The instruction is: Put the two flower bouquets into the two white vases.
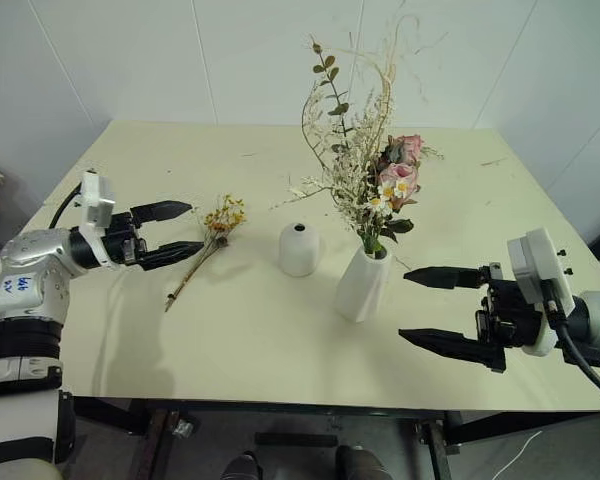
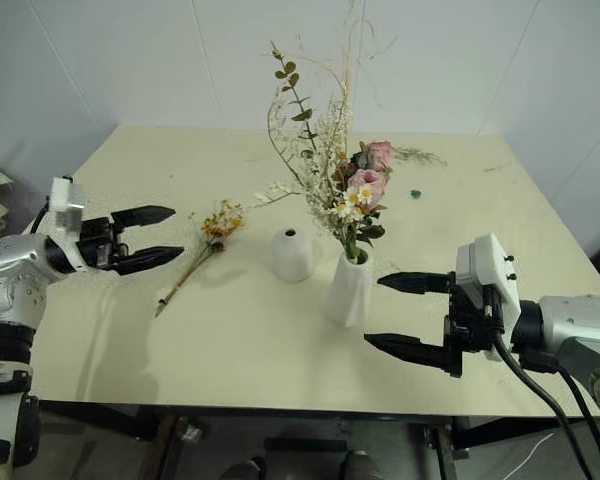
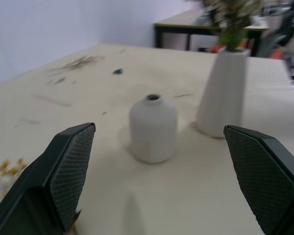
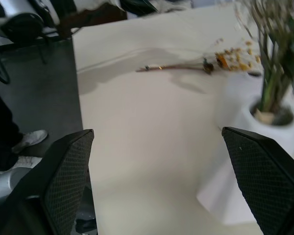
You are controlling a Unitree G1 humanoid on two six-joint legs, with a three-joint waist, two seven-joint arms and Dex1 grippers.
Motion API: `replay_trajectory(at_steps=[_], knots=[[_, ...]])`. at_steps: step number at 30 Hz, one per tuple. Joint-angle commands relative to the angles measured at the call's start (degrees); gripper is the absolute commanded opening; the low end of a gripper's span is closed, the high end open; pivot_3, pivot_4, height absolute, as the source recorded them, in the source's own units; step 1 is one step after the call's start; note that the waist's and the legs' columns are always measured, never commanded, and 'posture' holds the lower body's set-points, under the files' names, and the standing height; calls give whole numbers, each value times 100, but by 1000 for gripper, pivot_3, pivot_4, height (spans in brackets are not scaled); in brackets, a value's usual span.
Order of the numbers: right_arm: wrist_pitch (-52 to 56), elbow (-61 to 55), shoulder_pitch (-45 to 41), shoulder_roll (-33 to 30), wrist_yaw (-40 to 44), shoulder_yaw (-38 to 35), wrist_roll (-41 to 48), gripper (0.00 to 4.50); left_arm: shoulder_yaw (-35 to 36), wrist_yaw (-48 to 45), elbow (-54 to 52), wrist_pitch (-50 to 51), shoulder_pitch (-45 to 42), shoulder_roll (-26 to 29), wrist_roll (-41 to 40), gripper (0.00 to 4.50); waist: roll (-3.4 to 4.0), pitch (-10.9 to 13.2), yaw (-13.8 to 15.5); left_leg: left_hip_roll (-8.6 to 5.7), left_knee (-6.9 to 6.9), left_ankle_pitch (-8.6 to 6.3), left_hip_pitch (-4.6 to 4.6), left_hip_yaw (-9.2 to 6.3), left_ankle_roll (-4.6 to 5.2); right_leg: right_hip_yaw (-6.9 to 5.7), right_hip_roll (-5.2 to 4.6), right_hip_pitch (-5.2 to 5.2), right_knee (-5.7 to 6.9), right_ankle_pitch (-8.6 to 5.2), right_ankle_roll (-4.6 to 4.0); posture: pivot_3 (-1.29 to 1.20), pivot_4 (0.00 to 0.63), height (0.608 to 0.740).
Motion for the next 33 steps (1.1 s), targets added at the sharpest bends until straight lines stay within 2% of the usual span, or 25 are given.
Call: replay_trajectory(at_steps=[1, 6, 9, 19, 22, 33], knots=[[-2, -115, -322, 19, 7, 154, 191, 4430, 18, 1599, -575, 677, 209, -43, 681, 4500, 0, 0, 1, 0, 1, 0, 0, 0, 0, 0, 0, 0, 0, 1, 2, 0, 150, 740], [-23, -42, -439, 153, -82, 347, 109, 4430, -34, 2554, -1156, 1426, 463, -250, 1033, 4500, -2, 1, 9, -1, 0, -2, -3, 0, -4, 0, 0, 0, -4, 2, 5, 0, 150, 740], [-22, -31, -452, 215, -129, 430, 70, 4430, -274, 2968, -1344, 2221, 472, -284, 1336, 4500, -2, 1, 12, -2, 0, -3, -5, 0, -5, 0, -1, 0, -4, 3, 6, 0, 150, 740], [-6, 15, -473, 251, -167, 469, 43, 4430, -1148, 3024, -1004, 3299, -9, -314, 2016, 4500, -3, 1, 9, -3, 1, -3, -4, 0, -5, 0, 0, -1, -4, 4, 6, 0, 150, 740], [-2, 13, -430, 237, -162, 437, 43, 4500, -1361, 2838, -705, 3285, -204, -353, 2169, 3892, -3, 1, 10, -4, 1, -3, -5, 0, -5, 0, 0, -1, -6, 4, 6, 0, 150, 740], [-22, -2, -322, 209, -237, 296, 34, 4500, -1489, 2710, -82, 3145, -494, -451, 2462, 549, -3, 0, -7, -4, 7, -2, 2, 1, -6, 0, 0, 6, -5, 5, 5, 0, 150, 740]])
